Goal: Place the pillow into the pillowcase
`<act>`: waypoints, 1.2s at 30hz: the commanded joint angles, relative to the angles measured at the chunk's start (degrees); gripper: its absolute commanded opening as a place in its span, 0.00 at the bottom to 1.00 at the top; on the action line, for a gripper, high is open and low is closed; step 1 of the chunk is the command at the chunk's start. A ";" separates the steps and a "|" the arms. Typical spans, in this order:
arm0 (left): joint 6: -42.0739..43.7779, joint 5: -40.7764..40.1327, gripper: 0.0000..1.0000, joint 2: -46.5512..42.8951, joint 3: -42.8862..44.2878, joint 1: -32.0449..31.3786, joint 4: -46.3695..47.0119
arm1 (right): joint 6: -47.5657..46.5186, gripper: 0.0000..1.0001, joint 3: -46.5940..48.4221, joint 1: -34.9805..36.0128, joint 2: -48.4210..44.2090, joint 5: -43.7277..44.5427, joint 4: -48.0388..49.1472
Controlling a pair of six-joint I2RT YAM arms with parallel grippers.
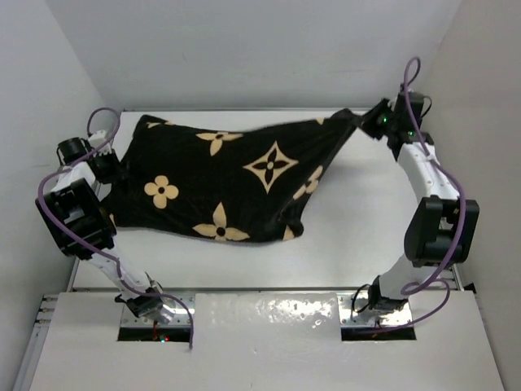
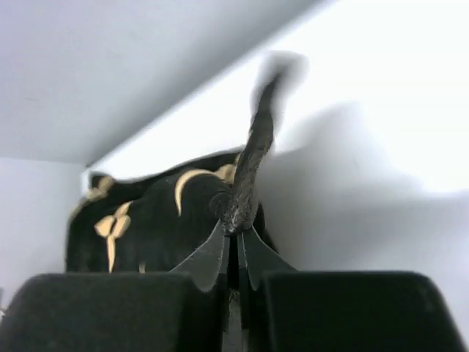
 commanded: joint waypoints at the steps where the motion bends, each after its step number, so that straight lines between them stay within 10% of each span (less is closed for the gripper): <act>1: 1.57 -0.13 0.00 -7.17 -4.01 0.61 -0.73 | -3.30 0.03 9.09 -3.24 4.57 0.58 -1.82; 4: 2.45 0.76 0.00 -8.51 -6.04 -1.49 -0.99 | -4.79 0.57 9.65 -4.92 7.84 1.71 -6.30; 5: 2.28 0.50 0.00 -8.59 -6.39 -2.19 -1.17 | -5.23 0.94 8.86 -5.10 8.11 2.50 -7.01; 6: 1.93 0.58 0.00 -8.51 -6.83 -2.46 -1.34 | -5.32 0.99 7.29 -5.36 8.29 3.11 -8.23; 15: 1.57 0.50 0.01 -8.59 -8.07 -0.62 -1.52 | -17.70 0.97 -20.52 8.05 -13.18 3.54 -4.84; 21: 1.05 1.29 0.02 -8.07 -7.19 -0.35 -2.31 | -14.02 0.61 -31.93 22.56 -20.11 7.25 2.04; 26: 1.84 0.76 0.02 -9.12 -7.45 -0.27 -2.58 | -16.66 0.87 -28.95 29.08 -14.57 10.41 1.43; 31: 2.01 0.58 0.03 -9.56 -7.36 0.00 -2.84 | -16.14 0.89 -24.82 30.76 -6.05 11.29 1.16; 34: 2.01 0.67 0.03 -9.74 -7.19 -0.09 -3.28 | -14.91 0.78 -24.28 30.15 -3.32 12.78 4.57; 36: 2.10 0.76 0.03 -10.00 -7.19 -0.09 -3.37 | -11.85 0.43 -25.33 28.75 -3.05 14.27 5.99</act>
